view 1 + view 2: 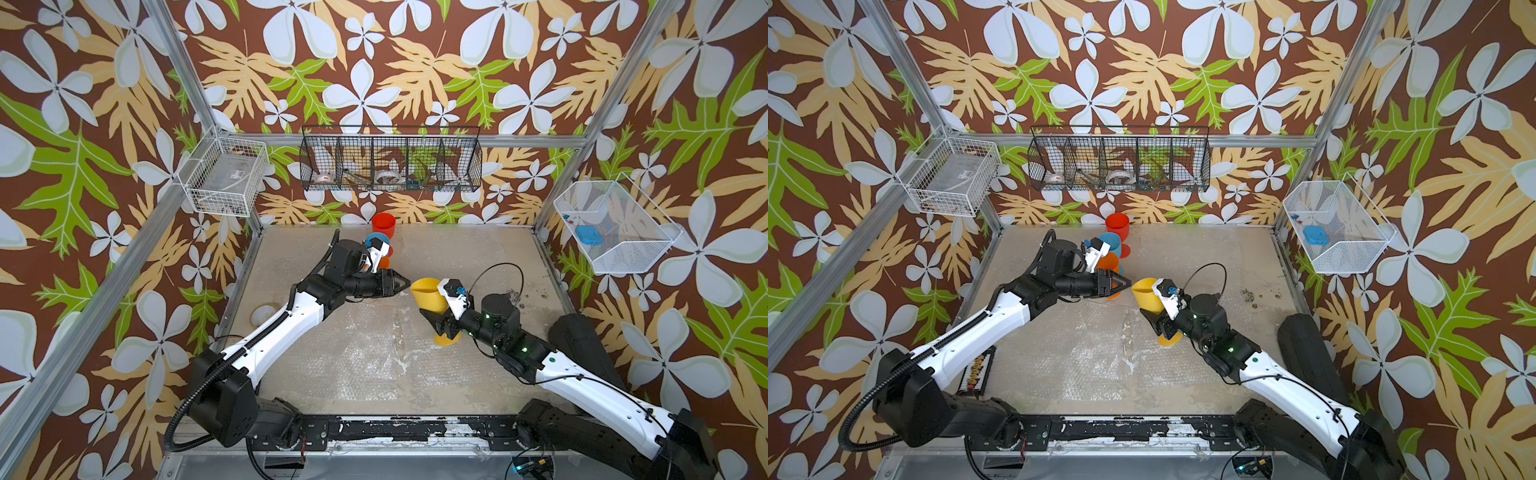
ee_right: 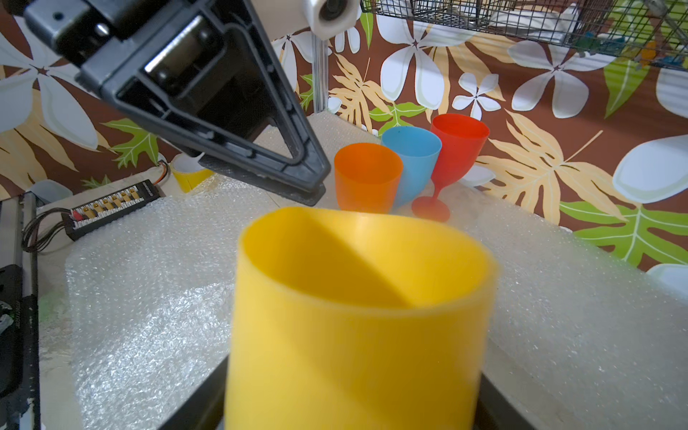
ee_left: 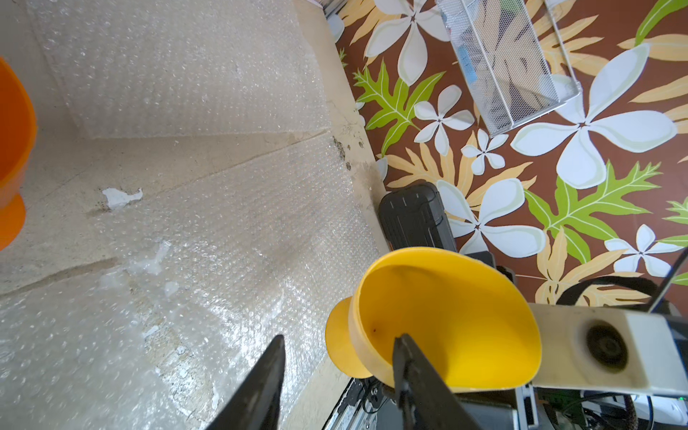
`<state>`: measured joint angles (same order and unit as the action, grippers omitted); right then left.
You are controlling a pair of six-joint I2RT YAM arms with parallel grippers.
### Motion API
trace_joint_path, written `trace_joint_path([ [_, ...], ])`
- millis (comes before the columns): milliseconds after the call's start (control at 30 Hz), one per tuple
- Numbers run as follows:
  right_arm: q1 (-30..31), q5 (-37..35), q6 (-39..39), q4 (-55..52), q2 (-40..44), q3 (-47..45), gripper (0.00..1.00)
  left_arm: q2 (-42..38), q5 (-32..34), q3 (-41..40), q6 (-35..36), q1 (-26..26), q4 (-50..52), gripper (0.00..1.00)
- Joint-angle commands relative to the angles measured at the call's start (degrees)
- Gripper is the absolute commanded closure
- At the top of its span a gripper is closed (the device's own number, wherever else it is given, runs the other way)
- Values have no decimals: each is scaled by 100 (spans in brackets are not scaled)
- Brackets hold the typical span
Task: Unpack wine glasses from bubble wrap
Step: Pick up the wine glass from the bubble wrap, then place the wine glass at the center of the board.
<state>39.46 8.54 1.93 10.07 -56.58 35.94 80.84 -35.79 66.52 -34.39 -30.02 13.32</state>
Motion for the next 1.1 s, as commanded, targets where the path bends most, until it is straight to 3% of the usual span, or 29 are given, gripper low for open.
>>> trace_joint_path([
  [0,106,-167,244,293,-76,105,32,102,-189,200,192,14,515,51],
  [600,355,-588,759,417,-654,413,32,771,-266,1147,1189,13,2095,69],
  [1067,426,-743,846,720,-1049,450,32,897,-171,1311,1488,13,2473,98],
])
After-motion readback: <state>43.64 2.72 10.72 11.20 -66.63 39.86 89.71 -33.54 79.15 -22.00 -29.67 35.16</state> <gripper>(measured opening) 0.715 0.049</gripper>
